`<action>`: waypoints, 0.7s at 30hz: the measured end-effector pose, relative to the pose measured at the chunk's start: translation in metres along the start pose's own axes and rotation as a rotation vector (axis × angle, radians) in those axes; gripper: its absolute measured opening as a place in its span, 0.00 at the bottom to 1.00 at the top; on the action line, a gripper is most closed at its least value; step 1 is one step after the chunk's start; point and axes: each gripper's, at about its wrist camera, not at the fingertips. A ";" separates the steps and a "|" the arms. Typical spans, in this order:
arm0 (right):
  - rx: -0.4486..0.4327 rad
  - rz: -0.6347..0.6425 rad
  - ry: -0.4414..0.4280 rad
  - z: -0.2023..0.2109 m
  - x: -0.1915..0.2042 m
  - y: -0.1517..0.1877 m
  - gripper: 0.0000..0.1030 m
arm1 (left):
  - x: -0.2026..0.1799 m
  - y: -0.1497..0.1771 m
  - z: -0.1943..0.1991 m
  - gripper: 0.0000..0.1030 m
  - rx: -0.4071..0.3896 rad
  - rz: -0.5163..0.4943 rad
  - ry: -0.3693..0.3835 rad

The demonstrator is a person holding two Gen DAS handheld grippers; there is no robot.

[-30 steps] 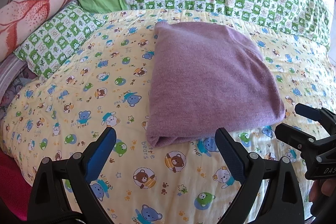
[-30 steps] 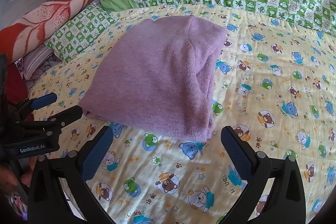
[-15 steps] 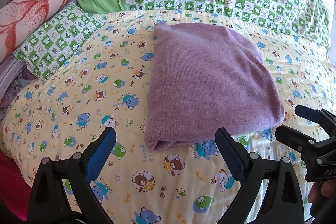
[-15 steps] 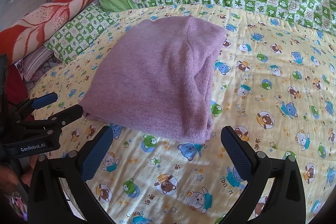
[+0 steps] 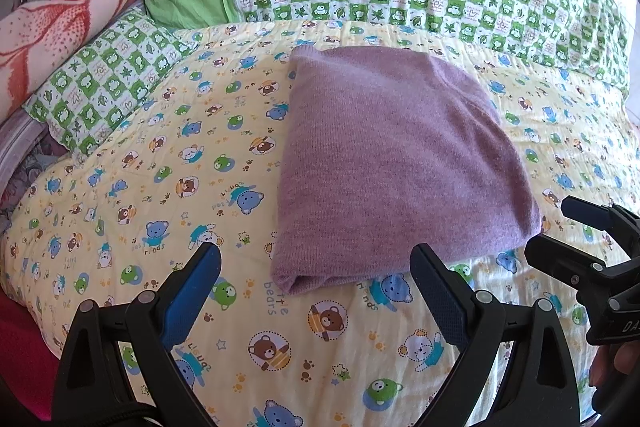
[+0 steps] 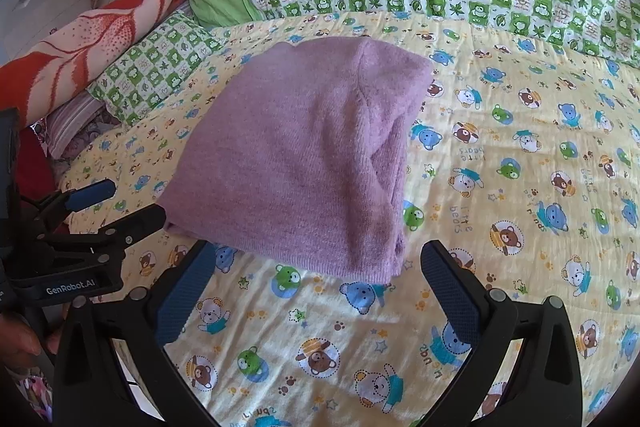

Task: Fold small clothes

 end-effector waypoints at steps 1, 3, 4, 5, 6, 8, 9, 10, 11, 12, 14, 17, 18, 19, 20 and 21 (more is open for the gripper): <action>-0.001 0.000 -0.001 0.000 0.000 0.000 0.99 | 0.000 0.000 0.000 0.93 -0.001 0.001 -0.001; -0.002 0.001 -0.003 0.000 0.000 -0.001 0.99 | 0.000 -0.001 -0.001 0.93 0.000 0.002 -0.003; -0.003 0.001 -0.005 0.000 0.000 -0.001 0.99 | 0.000 -0.001 -0.001 0.93 -0.001 0.002 -0.001; -0.003 0.000 -0.004 0.000 0.000 -0.001 0.99 | 0.000 -0.001 -0.001 0.93 -0.002 0.003 -0.001; -0.003 0.000 -0.004 0.000 0.000 -0.001 0.99 | 0.000 -0.002 -0.001 0.93 -0.001 0.004 -0.003; -0.002 0.000 -0.005 0.001 0.001 -0.001 0.99 | 0.000 -0.001 -0.001 0.93 0.000 0.007 -0.008; -0.002 0.000 -0.005 0.001 0.001 -0.001 0.99 | 0.000 -0.001 -0.001 0.93 0.000 0.009 -0.009; -0.002 -0.001 -0.005 0.000 0.001 -0.001 0.99 | 0.000 0.000 0.000 0.93 0.000 0.011 -0.012; -0.002 -0.002 -0.005 0.000 0.001 -0.001 0.99 | 0.000 -0.001 0.000 0.93 0.001 0.013 -0.013; -0.003 -0.001 -0.004 0.000 0.000 -0.001 0.99 | -0.001 0.000 0.000 0.93 0.001 0.014 -0.014; -0.005 -0.002 -0.004 0.000 0.000 -0.002 0.99 | -0.001 0.000 0.000 0.93 0.001 0.013 -0.015; -0.003 -0.003 -0.005 0.000 0.001 -0.002 0.99 | -0.001 0.000 0.000 0.93 0.002 0.015 -0.015; -0.005 -0.003 -0.004 0.000 0.001 -0.002 0.99 | -0.001 0.000 0.001 0.93 0.002 0.015 -0.015; -0.005 -0.004 -0.005 0.000 0.000 -0.002 0.99 | -0.001 0.001 0.001 0.93 0.002 0.015 -0.015; -0.004 -0.005 -0.007 0.000 0.001 -0.002 0.99 | -0.001 0.001 0.001 0.93 0.001 0.015 -0.015; -0.003 -0.005 -0.008 0.000 0.001 -0.002 0.99 | -0.001 0.000 0.001 0.93 -0.001 0.015 -0.015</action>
Point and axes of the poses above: each gripper's, at about its wrist camera, not at the fingertips, and z roughly against the way its jaws point, x to its left, y to its underside, and after that the axes turned 15 degrees about -x, right-handed
